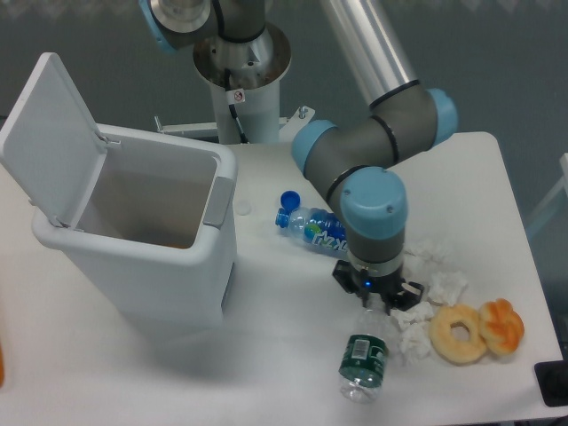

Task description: Pick up the plastic bottle

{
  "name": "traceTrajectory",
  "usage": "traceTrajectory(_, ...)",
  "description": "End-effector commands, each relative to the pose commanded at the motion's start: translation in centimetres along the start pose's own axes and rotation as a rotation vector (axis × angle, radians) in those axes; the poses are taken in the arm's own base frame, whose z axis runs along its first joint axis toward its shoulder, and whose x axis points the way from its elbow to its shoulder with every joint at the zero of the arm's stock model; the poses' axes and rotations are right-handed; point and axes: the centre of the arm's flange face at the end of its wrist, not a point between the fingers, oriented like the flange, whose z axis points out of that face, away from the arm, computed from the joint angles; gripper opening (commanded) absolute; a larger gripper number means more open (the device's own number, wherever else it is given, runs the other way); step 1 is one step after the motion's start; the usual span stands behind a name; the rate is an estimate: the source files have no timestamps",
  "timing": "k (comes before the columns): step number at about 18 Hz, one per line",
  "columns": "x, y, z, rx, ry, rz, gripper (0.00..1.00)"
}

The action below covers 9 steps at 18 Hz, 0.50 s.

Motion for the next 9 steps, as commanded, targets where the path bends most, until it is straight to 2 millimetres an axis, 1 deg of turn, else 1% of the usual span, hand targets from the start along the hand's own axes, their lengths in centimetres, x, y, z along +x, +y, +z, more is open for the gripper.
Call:
traceTrajectory(2,-0.7,0.4,-0.9,-0.012,0.014,0.063,0.07)
traceTrajectory(6,-1.9,2.8,-2.4,-0.003,0.02,0.043,0.08)
traceTrajectory(9,-1.8,3.2,-2.6,-0.004,0.027,0.043,0.1)
